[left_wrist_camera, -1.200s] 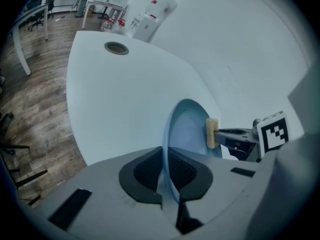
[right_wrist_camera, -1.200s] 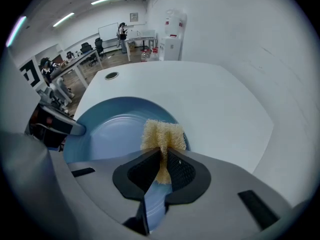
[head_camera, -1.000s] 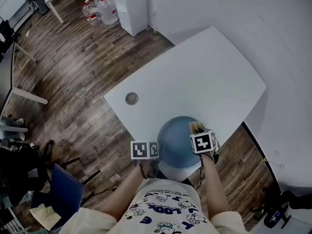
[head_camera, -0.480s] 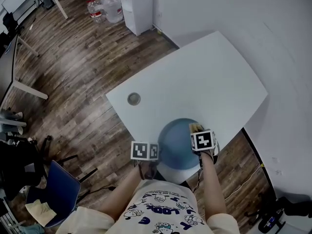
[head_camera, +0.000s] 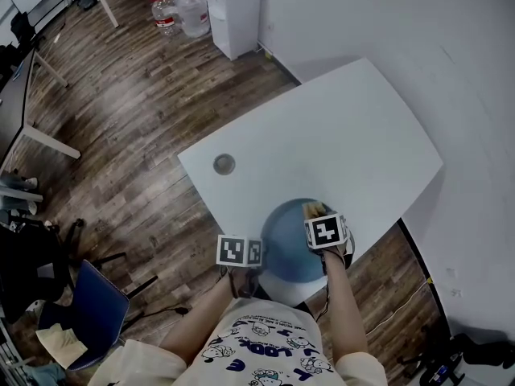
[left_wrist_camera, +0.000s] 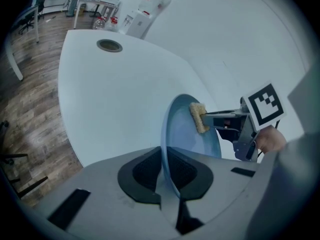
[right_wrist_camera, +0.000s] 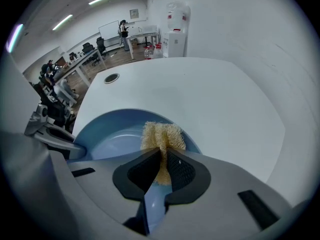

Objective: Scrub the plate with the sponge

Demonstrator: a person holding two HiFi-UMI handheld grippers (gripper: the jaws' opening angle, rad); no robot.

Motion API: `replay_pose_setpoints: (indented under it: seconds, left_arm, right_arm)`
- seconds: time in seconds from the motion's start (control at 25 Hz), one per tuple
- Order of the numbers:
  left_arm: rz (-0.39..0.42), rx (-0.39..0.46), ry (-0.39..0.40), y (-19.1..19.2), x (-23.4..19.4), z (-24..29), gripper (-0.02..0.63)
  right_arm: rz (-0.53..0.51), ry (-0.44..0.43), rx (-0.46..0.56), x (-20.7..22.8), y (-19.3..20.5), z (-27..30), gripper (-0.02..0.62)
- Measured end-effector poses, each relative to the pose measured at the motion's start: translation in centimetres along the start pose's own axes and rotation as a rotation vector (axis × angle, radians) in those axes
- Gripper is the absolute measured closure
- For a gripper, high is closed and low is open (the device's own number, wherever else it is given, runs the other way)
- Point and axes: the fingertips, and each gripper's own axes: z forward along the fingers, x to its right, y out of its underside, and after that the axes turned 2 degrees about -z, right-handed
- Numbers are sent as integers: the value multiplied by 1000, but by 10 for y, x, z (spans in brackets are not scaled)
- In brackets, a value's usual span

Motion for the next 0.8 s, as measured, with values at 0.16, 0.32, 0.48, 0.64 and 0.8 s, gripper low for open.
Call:
replay_pose_setpoints:
  seconds: [0.16, 0.32, 0.48, 0.64, 0.8]
  left_arm:
    - [-2, 2, 0, 0, -1, 1, 581]
    - [4, 3, -2, 0, 0, 1, 581]
    - [4, 5, -7, -1, 0, 1, 581]
    - [5, 6, -14, 0, -1, 0, 581]
    - [9, 9, -21, -2, -1, 2, 581]
  right_arm:
    - [-28, -21, 20, -12, -7, 2, 543]
    - [-73, -53, 36, -31, -15, 2, 543]
    - [-123, -53, 37, -46, -20, 3, 543]
    - [-184, -62, 38, -58, -21, 3, 543]
    - [-214, -90, 45, -67, -22, 4, 543]
